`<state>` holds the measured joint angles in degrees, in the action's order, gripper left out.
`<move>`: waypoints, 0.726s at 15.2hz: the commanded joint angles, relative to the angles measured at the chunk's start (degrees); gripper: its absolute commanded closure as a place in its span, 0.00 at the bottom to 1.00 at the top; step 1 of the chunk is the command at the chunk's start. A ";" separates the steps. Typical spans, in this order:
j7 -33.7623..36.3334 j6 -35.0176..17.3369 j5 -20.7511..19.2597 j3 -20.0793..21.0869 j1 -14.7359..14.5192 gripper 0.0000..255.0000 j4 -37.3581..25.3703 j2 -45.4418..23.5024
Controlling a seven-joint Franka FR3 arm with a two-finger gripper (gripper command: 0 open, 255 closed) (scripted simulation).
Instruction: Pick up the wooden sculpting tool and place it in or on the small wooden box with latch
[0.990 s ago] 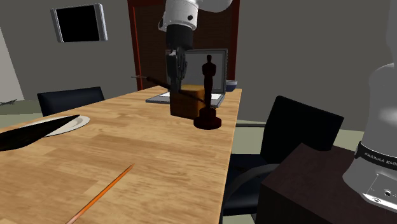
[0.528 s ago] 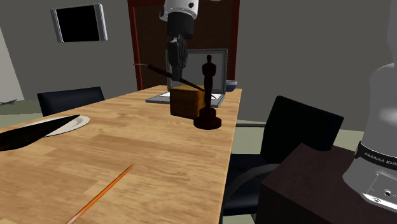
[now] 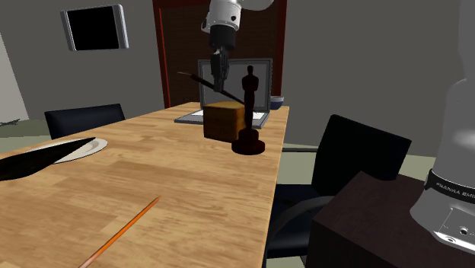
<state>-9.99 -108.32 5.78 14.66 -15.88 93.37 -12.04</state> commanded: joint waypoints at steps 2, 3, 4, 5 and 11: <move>-3.54 1.23 0.10 -1.38 2.11 1.00 -2.21 -1.49; -4.62 1.76 0.07 -1.82 2.77 1.00 -3.32 -2.23; -5.68 2.31 0.04 -2.25 3.43 1.00 -4.51 -3.03; -6.71 2.89 0.00 -2.66 4.08 1.00 -5.79 -3.89; -12.52 7.21 -0.35 -4.89 7.85 1.00 -15.70 -10.40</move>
<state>-21.41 -101.84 5.52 10.14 -8.68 79.72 -20.95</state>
